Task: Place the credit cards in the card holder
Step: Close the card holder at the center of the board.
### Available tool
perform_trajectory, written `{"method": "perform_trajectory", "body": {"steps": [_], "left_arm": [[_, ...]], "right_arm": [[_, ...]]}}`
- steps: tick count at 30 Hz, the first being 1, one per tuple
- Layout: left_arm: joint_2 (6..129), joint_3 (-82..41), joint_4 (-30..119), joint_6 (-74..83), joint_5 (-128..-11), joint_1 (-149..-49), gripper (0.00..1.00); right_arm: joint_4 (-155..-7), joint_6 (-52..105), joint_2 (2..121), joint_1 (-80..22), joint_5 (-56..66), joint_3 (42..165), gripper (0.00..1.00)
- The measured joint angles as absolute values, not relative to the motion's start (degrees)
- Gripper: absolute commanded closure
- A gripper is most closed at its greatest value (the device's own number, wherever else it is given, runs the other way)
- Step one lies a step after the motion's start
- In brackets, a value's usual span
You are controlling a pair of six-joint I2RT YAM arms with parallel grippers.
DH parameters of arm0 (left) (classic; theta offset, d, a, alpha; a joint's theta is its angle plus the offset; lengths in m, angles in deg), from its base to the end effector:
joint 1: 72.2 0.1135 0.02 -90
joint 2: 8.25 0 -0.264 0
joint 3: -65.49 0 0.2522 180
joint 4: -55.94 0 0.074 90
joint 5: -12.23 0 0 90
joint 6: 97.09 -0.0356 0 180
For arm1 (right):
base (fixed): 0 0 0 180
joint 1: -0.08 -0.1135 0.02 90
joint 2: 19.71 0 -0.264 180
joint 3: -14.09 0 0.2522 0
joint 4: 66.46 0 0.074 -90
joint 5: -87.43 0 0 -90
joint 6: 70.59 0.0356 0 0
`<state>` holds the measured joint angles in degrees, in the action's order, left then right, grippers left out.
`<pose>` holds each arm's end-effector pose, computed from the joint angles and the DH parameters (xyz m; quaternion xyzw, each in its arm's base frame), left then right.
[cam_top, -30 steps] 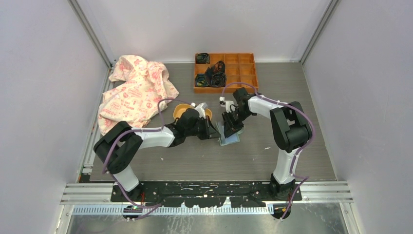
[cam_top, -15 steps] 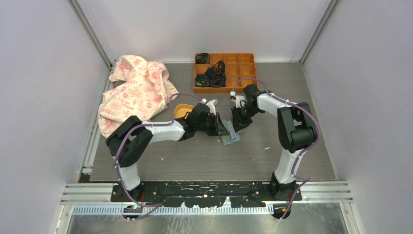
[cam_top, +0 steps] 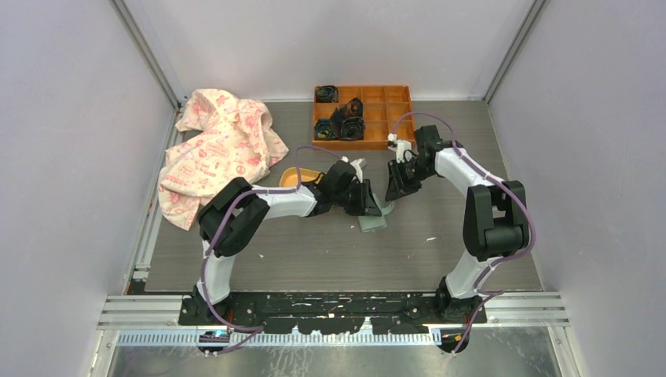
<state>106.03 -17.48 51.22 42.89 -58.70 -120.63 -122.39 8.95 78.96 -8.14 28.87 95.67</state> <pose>0.2773 -0.3302 0.1598 0.0633 0.8798 -0.4352 0.1806 0.3253 0.0658 0.2005 -0.1940 0.9329 0.2651 0.1473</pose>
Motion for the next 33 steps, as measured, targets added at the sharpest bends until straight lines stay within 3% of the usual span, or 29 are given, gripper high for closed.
{"method": "perform_trajectory", "body": {"steps": [9,19,26,33], "left_arm": [[105.79,-19.23,50.28,40.42,-58.46,-120.41,0.63],[92.00,-14.01,53.51,35.41,-57.23,-116.89,0.65],[91.45,-9.40,55.65,34.06,-55.86,-113.13,0.66],[92.44,-9.09,52.51,24.73,-55.33,-111.67,0.59]], "right_arm": [[-120.71,4.05,66.41,-5.74,39.62,91.16,0.71],[-115.22,-6.22,58.72,-7.25,52.21,80.43,0.71],[-110.90,-9.45,58.87,-13.32,47.51,76.28,0.74],[-111.31,-12.43,67.35,-14.59,35.29,79.19,0.76]]}}
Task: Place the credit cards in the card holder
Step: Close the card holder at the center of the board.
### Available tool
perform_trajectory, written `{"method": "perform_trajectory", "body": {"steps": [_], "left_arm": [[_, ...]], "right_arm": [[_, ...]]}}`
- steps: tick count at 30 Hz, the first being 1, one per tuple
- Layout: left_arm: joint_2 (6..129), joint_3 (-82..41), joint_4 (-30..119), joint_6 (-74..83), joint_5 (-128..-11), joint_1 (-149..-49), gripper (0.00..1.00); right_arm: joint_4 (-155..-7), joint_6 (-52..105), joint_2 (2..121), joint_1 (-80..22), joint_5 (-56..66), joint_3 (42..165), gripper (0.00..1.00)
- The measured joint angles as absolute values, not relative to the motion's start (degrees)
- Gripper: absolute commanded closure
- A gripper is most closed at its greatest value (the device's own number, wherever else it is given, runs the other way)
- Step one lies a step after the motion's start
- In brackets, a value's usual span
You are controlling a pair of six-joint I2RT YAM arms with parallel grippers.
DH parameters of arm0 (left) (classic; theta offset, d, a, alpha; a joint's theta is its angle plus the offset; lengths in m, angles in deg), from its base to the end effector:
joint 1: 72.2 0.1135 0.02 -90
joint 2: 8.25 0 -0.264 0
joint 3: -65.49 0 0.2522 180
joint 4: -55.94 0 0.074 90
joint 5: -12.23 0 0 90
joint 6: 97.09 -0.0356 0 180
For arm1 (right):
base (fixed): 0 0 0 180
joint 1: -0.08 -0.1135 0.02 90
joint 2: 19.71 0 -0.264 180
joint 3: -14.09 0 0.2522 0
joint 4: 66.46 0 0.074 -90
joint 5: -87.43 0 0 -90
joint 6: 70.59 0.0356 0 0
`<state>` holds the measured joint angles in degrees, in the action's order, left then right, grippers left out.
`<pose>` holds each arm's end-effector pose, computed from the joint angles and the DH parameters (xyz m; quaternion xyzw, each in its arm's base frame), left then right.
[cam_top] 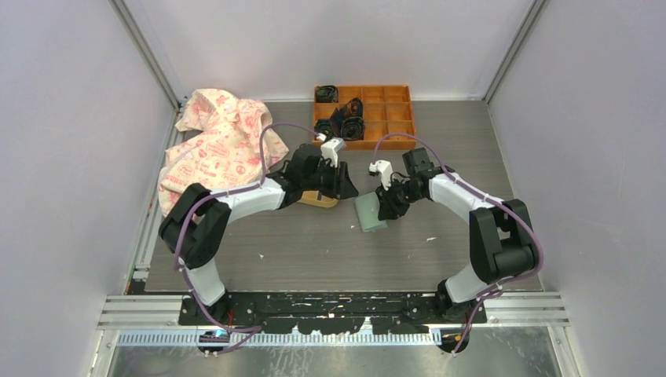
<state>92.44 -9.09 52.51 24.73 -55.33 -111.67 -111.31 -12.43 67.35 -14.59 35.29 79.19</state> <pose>0.2912 -0.2574 0.2092 0.1543 0.8391 -0.4244 0.3034 0.2659 0.0922 0.1890 -0.4258 0.8256 0.2859 0.2354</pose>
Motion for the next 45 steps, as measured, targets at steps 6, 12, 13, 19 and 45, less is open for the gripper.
{"method": "perform_trajectory", "body": {"steps": [6,12,13,19,45], "left_arm": [[95.69,-10.97,52.96,9.29,-50.68,-111.67,0.53],[100.22,-12.72,52.53,-2.70,-44.69,-111.67,0.52],[101.09,-13.26,52.53,-3.64,-43.95,-111.67,0.51],[106.82,-17.98,51.83,-6.75,-39.55,-111.49,0.51],[106.21,-14.66,52.88,2.85,-41.67,-112.61,1.00]], "right_arm": [[-112.84,-13.08,70.46,-14.70,29.37,80.72,0.76],[-114.00,-13.02,70.46,-14.22,29.28,81.81,0.76],[-114.20,-12.99,70.46,-14.05,29.52,82.01,0.76],[-114.74,-12.78,70.44,-12.80,31.01,82.31,0.76],[-117.19,-12.91,68.21,-8.58,36.74,83.58,0.73]]}}
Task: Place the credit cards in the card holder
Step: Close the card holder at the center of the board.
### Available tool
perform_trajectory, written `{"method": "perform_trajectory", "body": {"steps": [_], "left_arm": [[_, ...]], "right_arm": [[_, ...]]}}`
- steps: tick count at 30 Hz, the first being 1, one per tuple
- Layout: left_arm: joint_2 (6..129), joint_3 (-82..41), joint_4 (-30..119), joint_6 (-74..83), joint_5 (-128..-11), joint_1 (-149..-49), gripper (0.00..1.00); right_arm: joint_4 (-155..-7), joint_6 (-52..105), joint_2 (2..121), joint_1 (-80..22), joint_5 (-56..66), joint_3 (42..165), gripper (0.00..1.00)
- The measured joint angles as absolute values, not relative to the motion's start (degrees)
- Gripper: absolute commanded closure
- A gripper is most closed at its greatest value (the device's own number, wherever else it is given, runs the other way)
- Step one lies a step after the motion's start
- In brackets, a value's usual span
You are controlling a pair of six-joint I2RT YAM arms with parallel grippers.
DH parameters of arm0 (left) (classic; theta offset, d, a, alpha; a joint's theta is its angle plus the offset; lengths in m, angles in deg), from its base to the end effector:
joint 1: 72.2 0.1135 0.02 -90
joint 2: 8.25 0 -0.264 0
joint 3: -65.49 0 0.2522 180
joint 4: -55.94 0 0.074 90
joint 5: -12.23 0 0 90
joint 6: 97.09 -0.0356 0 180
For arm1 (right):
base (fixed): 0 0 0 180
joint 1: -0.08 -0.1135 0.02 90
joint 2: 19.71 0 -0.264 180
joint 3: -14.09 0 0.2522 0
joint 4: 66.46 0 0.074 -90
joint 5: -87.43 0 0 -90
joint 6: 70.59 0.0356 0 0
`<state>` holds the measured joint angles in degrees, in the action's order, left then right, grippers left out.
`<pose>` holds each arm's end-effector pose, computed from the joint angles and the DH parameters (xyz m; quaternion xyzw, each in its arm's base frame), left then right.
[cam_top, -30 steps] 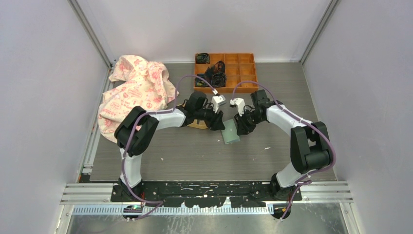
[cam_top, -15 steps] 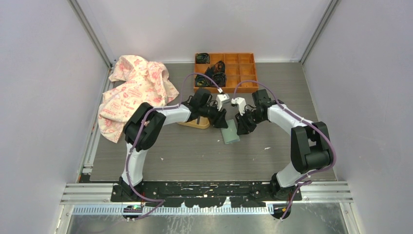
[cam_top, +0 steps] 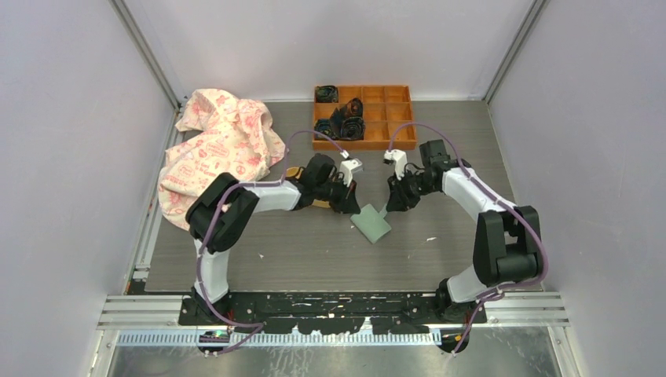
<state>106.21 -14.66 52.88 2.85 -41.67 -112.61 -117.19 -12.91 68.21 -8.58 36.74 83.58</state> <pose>0.3057 -0.2878 0.1493 0.3565 0.7862 -0.4307 0.2633 0.2792 0.0653 0.2027 -0.3812 0.8463 0.2889 0.2345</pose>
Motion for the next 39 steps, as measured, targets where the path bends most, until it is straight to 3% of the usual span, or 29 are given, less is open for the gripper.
{"method": "perform_trajectory", "body": {"steps": [3,7,9,11,15,20,23,25,27,28,30,32,35,39], "left_arm": [[102.32,-10.14,53.47,6.48,-46.77,-114.86,1.00],[96.52,-3.10,55.46,12.18,-54.50,-117.92,1.00],[93.27,0.88,56.61,15.13,-59.38,-119.69,1.00],[90.23,4.83,58.01,18.39,-64.43,-121.70,1.00],[85.25,12.90,62.17,26.63,-73.47,-125.50,0.97],[82.30,19.63,64.37,33.01,-80.93,-128.96,0.77],[78.43,22.14,64.22,33.97,-83.35,-129.70,0.71],[74.12,24.02,64.00,33.53,-84.86,-129.68,0.57],[68.55,25.40,63.72,31.70,-85.87,-129.65,0.34],[66.14,25.82,63.74,30.78,-86.26,-129.61,0.23],[60.90,27.00,64.42,28.90,-86.76,-129.44,0.13],[56.66,28.94,66.47,27.44,-86.09,-128.54,0.13],[53.07,32.57,70.12,25.56,-80.25,-125.35,0.19],[54.95,33.51,73.79,24.99,-71.99,-121.98,0.39]], "right_arm": [[-118.02,-14.26,64.53,-7.31,38.86,83.56,0.55],[-117.85,-18.28,57.04,-7.16,43.07,81.90,0.17],[-117.98,-22.04,52.53,-7.18,45.94,79.47,0.09],[-119.18,-25.98,50.44,-7.18,48.36,77.90,0.10],[-123.46,-33.56,52.86,-7.25,51.64,77.79,0.21],[-127.62,-38.33,59.90,-7.95,52.89,78.18,0.26],[-130.59,-40.75,63.09,-9.02,53.02,80.02,0.34],[-132.12,-41.58,64.23,-9.46,53.06,81.92,0.36],[-132.82,-41.82,64.69,-9.81,52.95,84.34,0.34],[-132.75,-41.78,64.64,-9.96,52.63,85.31,0.30],[-131.68,-41.45,64.14,-10.42,51.38,86.51,0.18],[-130.22,-40.84,63.40,-10.77,50.11,86.95,0.08],[-129.72,-40.23,63.35,-11.36,49.54,89.44,0.08],[-129.23,-38.76,65.98,-11.95,49.57,94.86,0.15]]}}
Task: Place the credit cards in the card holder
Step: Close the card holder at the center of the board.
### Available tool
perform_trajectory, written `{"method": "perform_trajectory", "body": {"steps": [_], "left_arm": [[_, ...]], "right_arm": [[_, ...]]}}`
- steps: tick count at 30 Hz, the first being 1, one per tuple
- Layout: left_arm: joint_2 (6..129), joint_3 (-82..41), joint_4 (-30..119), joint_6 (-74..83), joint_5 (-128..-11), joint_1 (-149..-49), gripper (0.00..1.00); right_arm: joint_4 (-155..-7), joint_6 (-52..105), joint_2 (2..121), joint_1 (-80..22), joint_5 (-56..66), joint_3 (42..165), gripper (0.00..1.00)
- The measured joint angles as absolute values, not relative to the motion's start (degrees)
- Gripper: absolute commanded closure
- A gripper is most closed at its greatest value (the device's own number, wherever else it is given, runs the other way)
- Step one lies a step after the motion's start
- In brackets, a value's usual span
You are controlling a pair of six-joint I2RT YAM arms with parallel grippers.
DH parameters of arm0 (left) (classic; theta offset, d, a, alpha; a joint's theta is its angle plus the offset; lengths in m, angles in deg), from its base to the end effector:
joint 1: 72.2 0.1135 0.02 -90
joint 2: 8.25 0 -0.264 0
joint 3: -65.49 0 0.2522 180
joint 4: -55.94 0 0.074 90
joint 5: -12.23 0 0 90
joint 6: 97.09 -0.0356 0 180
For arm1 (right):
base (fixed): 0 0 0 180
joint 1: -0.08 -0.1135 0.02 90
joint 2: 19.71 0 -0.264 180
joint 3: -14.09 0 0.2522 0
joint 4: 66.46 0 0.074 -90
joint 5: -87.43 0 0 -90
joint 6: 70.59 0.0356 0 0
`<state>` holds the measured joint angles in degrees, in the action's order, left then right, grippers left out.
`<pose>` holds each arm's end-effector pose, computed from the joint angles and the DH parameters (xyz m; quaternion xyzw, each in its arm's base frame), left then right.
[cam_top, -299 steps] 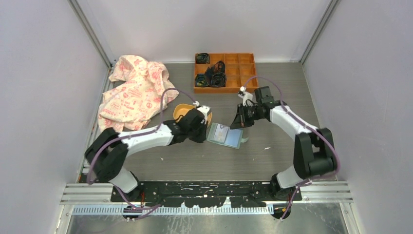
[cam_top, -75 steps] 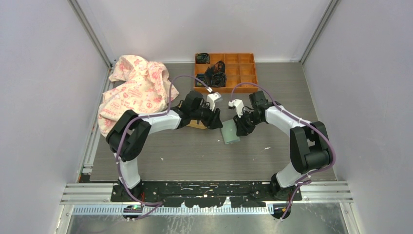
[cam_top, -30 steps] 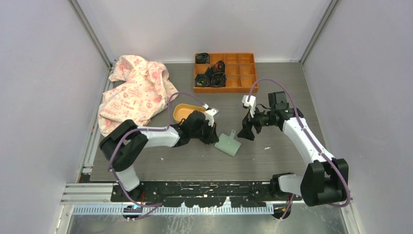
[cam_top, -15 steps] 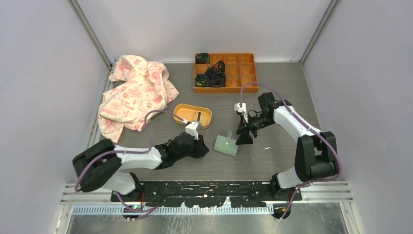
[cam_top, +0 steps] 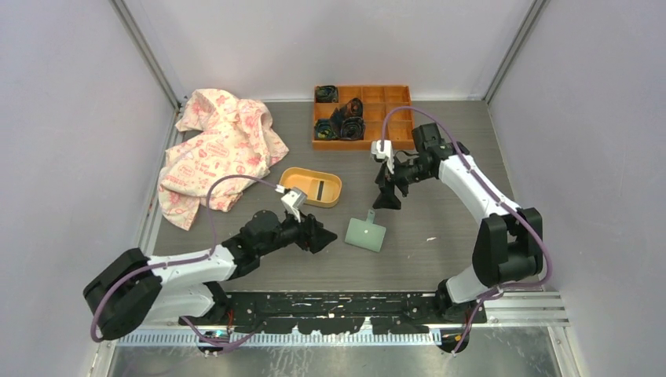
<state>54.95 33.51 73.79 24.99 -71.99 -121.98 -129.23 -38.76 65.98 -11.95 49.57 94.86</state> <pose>0.1413 -0.1727 0.1931 0.1514 0.7695 -0.4355 0.4419 0.2756 0.0875 0.2664 -0.5763 0.6721 0.3286 0.3288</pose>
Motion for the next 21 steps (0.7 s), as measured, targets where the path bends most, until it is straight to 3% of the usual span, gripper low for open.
{"method": "perform_trajectory", "body": {"steps": [7,14,21], "left_arm": [[74.14,27.65,86.06,28.55,-57.54,-121.96,0.65],[90.89,20.16,95.91,33.99,-50.92,-121.55,0.82],[96.22,18.52,95.76,34.76,-50.66,-120.06,0.91]], "right_arm": [[-126.70,-35.09,75.62,-12.19,47.84,95.14,0.42],[-128.34,-34.37,82.44,-12.45,44.65,96.04,0.51],[-129.17,-34.00,84.99,-13.46,42.64,98.94,0.56]]}}
